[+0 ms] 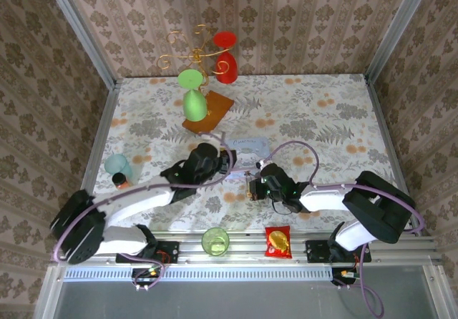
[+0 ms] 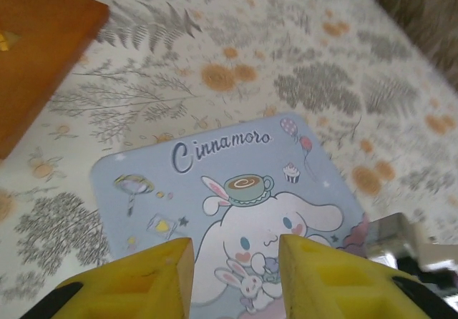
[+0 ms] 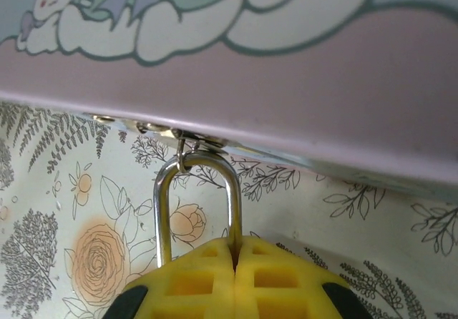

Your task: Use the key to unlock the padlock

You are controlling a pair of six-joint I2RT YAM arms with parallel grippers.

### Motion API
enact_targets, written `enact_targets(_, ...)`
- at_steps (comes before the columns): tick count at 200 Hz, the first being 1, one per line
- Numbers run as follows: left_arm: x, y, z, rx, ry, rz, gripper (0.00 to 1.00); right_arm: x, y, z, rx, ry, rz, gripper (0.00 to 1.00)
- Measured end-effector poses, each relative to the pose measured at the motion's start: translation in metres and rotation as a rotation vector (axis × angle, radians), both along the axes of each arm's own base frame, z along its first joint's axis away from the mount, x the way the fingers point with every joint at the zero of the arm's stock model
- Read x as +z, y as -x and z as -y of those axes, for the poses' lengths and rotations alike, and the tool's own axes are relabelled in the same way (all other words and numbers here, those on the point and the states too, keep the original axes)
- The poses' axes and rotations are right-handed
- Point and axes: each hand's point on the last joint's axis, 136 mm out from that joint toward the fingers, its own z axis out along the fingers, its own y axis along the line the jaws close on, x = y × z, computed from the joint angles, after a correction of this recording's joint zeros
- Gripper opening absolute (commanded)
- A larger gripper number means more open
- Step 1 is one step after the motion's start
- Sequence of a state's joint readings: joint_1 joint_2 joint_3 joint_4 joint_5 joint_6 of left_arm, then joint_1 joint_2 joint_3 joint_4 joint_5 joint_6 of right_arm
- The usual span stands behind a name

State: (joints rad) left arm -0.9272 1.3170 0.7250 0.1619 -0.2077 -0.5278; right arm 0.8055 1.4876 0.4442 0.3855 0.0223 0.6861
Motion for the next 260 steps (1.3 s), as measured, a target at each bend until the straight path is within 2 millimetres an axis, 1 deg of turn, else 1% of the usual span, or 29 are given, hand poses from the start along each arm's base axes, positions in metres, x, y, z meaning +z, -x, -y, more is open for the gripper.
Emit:
enact_targets(17,-0.017,-0.008,0.022,-0.069,-0.098,-0.016,0.35,-0.001,0.001,0.000,-0.073,-0.033,-0.034,0.00)
enact_targets(28,-0.027,-0.012,0.032,-0.103,-0.144,-0.024,0.35,-0.001,0.002,0.001,-0.122,-0.047,-0.048,0.00)
enact_targets(41,-0.041,-0.014,0.036,-0.128,-0.193,-0.035,0.34,0.000,0.003,0.002,-0.180,-0.061,-0.062,0.00)
enact_targets(64,-0.065,-0.012,0.035,-0.149,-0.254,-0.066,0.32,-0.001,0.006,0.006,-0.295,-0.118,-0.092,0.00)
enact_targets(98,-0.066,-0.011,0.036,-0.160,-0.221,-0.032,0.30,0.000,0.004,0.011,-0.464,-0.267,-0.129,0.00)
enact_targets(125,-0.066,-0.010,0.036,-0.163,-0.191,-0.002,0.29,0.000,0.001,0.010,-0.567,-0.380,-0.168,0.00)
enact_targets(168,-0.066,-0.010,0.036,-0.167,-0.165,0.034,0.27,-0.002,-0.009,0.002,-0.684,-0.535,-0.224,0.00)
enact_targets(206,-0.067,-0.012,0.032,-0.168,-0.154,0.061,0.23,-0.001,-0.017,0.004,-0.774,-0.662,-0.228,0.00)
enact_targets(222,-0.067,-0.014,0.030,-0.163,-0.139,0.070,0.23,0.001,-0.021,0.005,-0.793,-0.704,-0.229,0.00)
enact_targets(260,-0.067,-0.014,0.026,-0.156,-0.134,0.087,0.22,0.004,-0.029,0.018,-0.849,-0.727,-0.210,0.00)
